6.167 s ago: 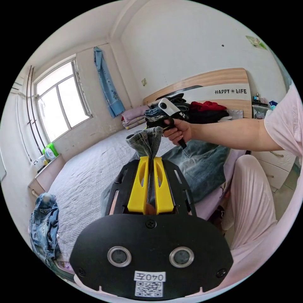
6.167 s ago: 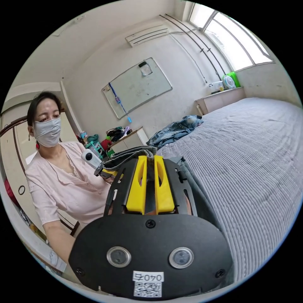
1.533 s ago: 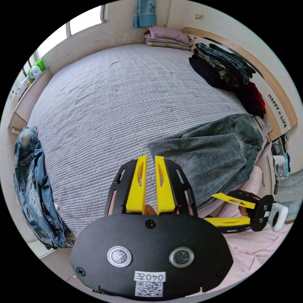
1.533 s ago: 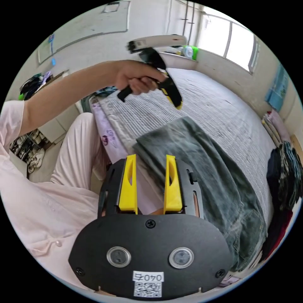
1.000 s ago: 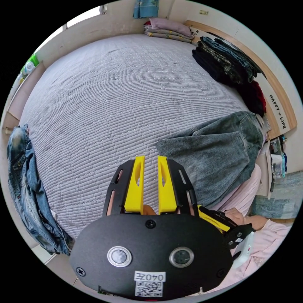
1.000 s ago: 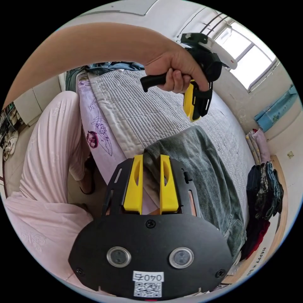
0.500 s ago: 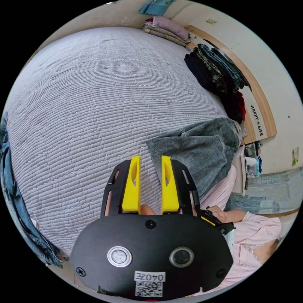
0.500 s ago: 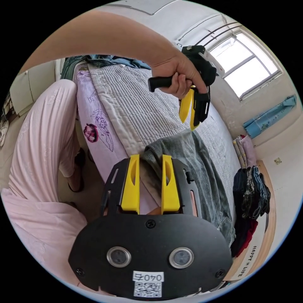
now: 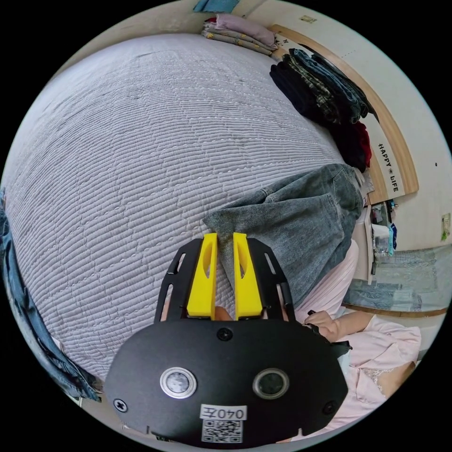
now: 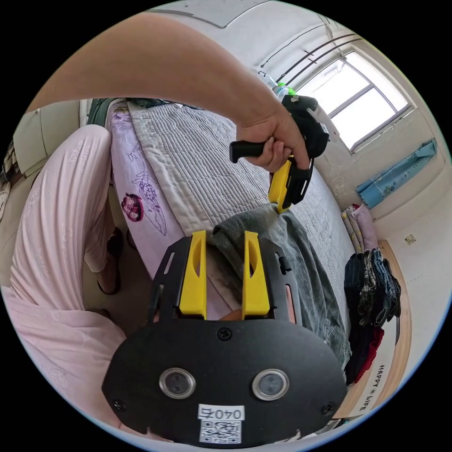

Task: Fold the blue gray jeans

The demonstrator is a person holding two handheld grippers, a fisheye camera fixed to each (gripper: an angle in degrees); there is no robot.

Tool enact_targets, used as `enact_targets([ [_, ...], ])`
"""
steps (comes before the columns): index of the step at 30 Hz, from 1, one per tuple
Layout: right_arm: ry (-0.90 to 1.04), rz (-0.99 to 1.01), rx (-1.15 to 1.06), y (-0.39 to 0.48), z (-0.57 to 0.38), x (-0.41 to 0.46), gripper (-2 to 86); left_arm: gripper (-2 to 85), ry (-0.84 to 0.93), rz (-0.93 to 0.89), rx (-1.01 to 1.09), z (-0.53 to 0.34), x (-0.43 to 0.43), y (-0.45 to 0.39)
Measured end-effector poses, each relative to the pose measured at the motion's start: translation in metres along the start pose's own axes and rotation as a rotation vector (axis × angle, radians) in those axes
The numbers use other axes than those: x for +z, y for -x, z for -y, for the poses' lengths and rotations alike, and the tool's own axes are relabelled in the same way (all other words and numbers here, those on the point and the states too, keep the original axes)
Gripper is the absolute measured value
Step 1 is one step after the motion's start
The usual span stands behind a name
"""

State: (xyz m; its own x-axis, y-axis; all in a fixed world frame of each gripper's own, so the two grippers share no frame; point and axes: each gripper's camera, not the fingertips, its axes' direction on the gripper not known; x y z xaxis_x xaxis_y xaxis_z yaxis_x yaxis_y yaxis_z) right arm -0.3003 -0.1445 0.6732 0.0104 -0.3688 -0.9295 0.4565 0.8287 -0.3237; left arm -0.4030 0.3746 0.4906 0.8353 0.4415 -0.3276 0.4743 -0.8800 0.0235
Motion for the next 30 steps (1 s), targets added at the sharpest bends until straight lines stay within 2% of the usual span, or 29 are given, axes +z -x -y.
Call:
enact_targets([
  [4,0.03,-0.009,0.022,-0.006,-0.002,0.012,12.1,-0.2,-0.022,0.0,0.026,-0.004,-0.008,0.002],
  [8,0.034,0.003,0.028,-0.009,-0.011,0.023,10.2,-0.2,-0.09,-0.154,0.004,-0.015,-0.021,0.024],
  [14,0.026,-0.045,-0.017,-0.008,-0.019,0.033,4.5,0.4,-0.001,-0.14,-0.023,-0.019,0.009,0.04],
  [17,0.031,-0.012,0.001,-0.021,-0.022,0.036,4.1,-0.6,-0.047,-0.138,0.008,-0.026,0.001,0.039],
  [23,0.005,0.087,0.111,-0.055,-0.023,0.042,3.9,-1.3,-0.205,-0.357,-0.019,-0.06,-0.028,0.066],
  [30,-0.069,0.212,0.077,-0.043,-0.01,0.066,3.9,-1.3,-0.251,-0.272,-0.085,-0.124,-0.058,0.099],
])
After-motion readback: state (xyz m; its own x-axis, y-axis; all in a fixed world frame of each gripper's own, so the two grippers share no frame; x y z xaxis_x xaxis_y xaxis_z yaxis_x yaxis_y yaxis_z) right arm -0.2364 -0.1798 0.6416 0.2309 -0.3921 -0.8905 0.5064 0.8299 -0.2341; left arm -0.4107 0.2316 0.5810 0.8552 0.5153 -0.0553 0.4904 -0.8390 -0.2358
